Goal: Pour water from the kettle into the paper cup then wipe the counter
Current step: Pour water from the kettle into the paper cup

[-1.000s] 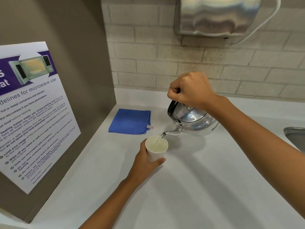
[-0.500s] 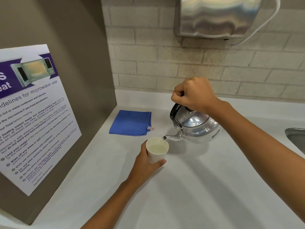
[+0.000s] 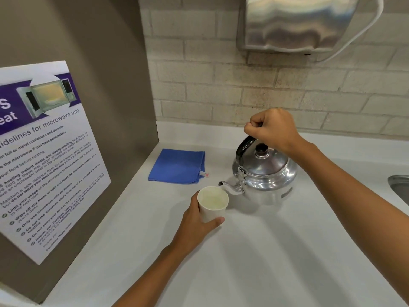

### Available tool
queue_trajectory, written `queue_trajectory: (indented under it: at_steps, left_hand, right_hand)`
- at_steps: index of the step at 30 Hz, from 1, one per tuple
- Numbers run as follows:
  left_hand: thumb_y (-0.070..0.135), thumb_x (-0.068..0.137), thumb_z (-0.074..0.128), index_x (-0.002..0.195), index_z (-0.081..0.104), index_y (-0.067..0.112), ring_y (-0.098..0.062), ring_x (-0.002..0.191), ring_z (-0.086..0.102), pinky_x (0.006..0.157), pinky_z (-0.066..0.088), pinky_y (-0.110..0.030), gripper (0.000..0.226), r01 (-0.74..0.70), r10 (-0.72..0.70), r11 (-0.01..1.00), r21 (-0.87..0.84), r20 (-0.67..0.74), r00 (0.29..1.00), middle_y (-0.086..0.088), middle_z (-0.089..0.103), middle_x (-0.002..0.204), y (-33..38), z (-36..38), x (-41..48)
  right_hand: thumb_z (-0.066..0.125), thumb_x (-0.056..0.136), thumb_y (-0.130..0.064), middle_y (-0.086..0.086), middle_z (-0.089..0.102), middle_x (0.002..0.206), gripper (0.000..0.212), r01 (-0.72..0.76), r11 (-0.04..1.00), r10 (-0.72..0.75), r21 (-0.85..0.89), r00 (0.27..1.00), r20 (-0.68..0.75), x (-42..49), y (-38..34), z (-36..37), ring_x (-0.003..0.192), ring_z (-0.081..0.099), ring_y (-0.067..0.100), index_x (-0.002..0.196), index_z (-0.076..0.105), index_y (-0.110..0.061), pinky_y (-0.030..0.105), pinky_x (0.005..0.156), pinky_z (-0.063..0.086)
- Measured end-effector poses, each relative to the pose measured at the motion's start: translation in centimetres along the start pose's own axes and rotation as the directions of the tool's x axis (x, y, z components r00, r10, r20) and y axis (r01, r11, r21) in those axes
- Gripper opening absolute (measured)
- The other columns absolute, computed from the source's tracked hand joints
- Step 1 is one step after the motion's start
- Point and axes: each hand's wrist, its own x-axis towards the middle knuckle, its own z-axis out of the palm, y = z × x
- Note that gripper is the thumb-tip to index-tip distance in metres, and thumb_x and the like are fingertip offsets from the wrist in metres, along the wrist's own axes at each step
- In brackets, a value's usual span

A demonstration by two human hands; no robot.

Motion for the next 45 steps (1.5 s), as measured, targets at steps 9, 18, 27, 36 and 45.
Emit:
queue_trajectory:
  at_steps: [9,18,27,36,45]
  left_hand:
    - [0.051,0.059,0.078,0.117,0.025,0.052,-0.002,0.111,0.046,0.091,0.040,-0.019,0.079,0.013,-0.013,1.000,-0.012,0.014,1.000,0.033,0.042,0.116,0.2,-0.1,-0.1]
    - [0.068,0.047,0.072,0.113,0.028,0.058,0.017,0.107,0.044,0.077,0.042,-0.001,0.080,0.010,-0.010,1.000,-0.008,-0.003,1.000,0.038,0.042,0.114,0.3,-0.2,-0.2]
    - [0.068,0.045,0.071,0.111,0.029,0.057,0.019,0.103,0.044,0.071,0.040,0.004,0.080,0.018,-0.019,1.000,-0.008,-0.022,1.000,0.040,0.040,0.113,0.3,0.0,-0.1]
    - [0.062,0.047,0.072,0.111,0.029,0.054,0.014,0.104,0.044,0.071,0.039,0.005,0.078,0.026,-0.027,1.000,-0.016,-0.014,1.000,0.039,0.037,0.114,0.5,-0.1,-0.1]
    - [0.060,0.049,0.074,0.112,0.030,0.053,0.013,0.105,0.044,0.072,0.039,0.005,0.077,0.029,-0.029,0.999,-0.025,-0.008,1.000,0.038,0.037,0.115,0.6,-0.2,-0.2]
  right_hand:
    - [0.058,0.070,-0.014,0.001,0.032,0.037,0.029,-0.316,0.935,0.335,0.163,0.937,-0.105,1.4,2.5,1.4,0.039,0.031,0.012,0.045,0.052,0.000,0.021,0.045,0.028]
    - [0.057,0.070,-0.018,0.000,0.038,0.039,0.024,-0.515,0.838,0.538,0.180,0.835,-0.116,2.3,4.9,4.4,0.040,0.033,0.013,0.050,0.058,-0.006,0.021,0.044,0.025]
    - [0.056,0.076,-0.019,0.007,0.048,0.050,0.025,-0.564,0.800,0.592,0.205,0.798,-0.113,2.8,6.2,5.9,0.047,0.039,0.017,0.053,0.055,-0.008,0.021,0.044,0.024]
    - [0.053,0.077,-0.015,0.000,0.031,0.041,0.042,-0.586,0.787,0.610,0.194,0.785,-0.102,2.4,6.8,6.9,0.041,0.026,0.014,0.041,0.032,-0.016,0.023,0.044,0.020]
    - [0.052,0.076,-0.014,0.002,0.030,0.044,0.039,-0.599,0.776,0.623,0.199,0.776,-0.097,2.3,7.3,7.8,0.044,0.026,0.015,0.042,0.031,-0.016,0.024,0.046,0.021]
